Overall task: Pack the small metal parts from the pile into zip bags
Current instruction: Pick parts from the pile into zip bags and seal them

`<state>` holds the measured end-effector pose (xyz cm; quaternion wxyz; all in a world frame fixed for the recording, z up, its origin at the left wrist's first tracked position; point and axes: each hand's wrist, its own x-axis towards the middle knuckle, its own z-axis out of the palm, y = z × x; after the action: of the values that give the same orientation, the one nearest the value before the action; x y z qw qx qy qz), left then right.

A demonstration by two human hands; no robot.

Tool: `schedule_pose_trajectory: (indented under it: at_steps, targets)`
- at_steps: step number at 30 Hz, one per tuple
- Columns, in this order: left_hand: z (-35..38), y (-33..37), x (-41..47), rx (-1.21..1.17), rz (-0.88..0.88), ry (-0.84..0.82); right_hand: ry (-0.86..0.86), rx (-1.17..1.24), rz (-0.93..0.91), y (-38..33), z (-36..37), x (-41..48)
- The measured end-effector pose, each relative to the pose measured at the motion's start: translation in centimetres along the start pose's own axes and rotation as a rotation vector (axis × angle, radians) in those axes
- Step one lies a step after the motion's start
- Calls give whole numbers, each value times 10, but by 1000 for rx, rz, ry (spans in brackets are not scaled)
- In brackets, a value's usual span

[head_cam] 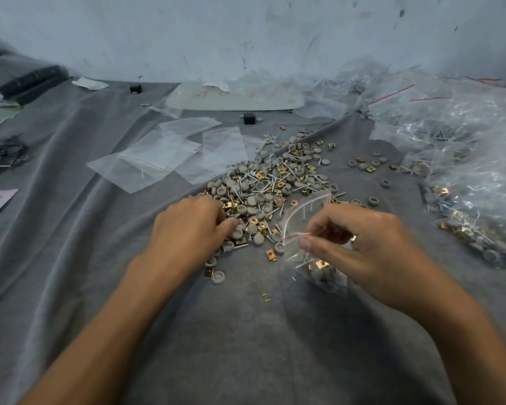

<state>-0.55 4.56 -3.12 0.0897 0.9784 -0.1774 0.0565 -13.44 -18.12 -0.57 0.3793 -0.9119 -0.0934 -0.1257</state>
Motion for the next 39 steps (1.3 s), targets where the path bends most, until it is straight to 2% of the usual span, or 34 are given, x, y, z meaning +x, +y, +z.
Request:
schedule_pose_trajectory:
  at_steps: [9, 18, 29, 35, 39]
  targets:
    - [1, 12, -4, 129, 7, 47, 0, -2, -6, 2, 2, 1]
    - [10, 18, 0, -8, -47, 116, 0, -7, -8, 3, 2, 0]
    - [13, 17, 7, -275, -99, 59, 10, 1, -3, 5, -1, -2]
    - [17, 19, 5, -113, 42, 134, -5, -11, 3, 5, -1, -2]
    - [18, 20, 6, -153, 26, 114, -6, -13, 8, 5, -1, -2]
